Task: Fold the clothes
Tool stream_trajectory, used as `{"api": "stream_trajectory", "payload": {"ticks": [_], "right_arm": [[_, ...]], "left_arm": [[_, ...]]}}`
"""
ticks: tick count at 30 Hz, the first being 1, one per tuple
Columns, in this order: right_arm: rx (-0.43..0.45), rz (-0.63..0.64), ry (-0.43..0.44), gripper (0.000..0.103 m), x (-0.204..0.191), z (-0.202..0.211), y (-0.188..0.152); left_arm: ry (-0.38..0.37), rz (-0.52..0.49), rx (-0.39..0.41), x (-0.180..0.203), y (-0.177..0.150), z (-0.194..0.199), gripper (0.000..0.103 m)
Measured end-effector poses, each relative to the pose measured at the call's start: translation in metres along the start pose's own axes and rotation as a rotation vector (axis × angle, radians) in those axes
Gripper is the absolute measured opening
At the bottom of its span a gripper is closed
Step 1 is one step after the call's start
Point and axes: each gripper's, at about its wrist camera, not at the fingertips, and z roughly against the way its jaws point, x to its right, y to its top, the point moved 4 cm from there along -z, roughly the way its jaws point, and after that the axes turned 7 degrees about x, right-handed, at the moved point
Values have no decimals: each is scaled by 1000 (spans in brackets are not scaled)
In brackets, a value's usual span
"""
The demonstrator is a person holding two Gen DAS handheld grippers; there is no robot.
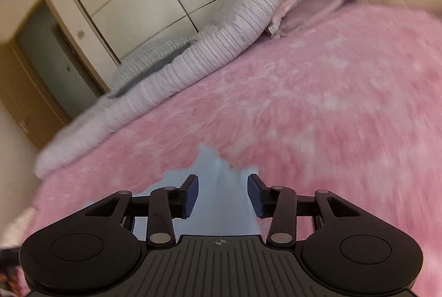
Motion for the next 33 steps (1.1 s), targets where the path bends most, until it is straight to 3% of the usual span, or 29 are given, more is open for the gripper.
{"api": "stream_trajectory", "payload": {"ticks": [4, 8, 12, 15, 16, 18, 22, 26, 30, 33], "right_arm": [[-43, -132, 10, 44, 10, 36, -41], [-83, -211, -25, 44, 22, 41, -66], [-57, -271, 20, 44, 24, 33, -63], [-67, -297, 10, 40, 27, 17, -63], [-75, -280, 4, 11, 26, 14, -63], [-80, -234, -20, 10, 22, 12, -60], [-3, -144, -10, 8, 10, 28, -42], [-42, -124, -77, 8, 19, 19, -52], [-80, -148, -114, 10, 32, 11, -68], [-88, -98, -140, 20, 27, 23, -61]], "left_arm": [[-81, 161, -61, -7, -42, 23, 27], [-123, 276, -77, -10, -51, 11, 27], [-179, 377, -62, -10, -48, -2, 27], [-164, 322, -70, -5, -48, -13, 15], [-162, 286, -68, -2, -47, -13, 12], [-181, 208, -44, 5, -40, -4, 8], [-193, 9, 8, 22, -33, 12, 8], [-134, -85, -73, 19, -57, -6, 10], [-129, -119, -52, 20, -57, 5, 10], [-29, -239, -27, 28, -50, 20, 9]]}}
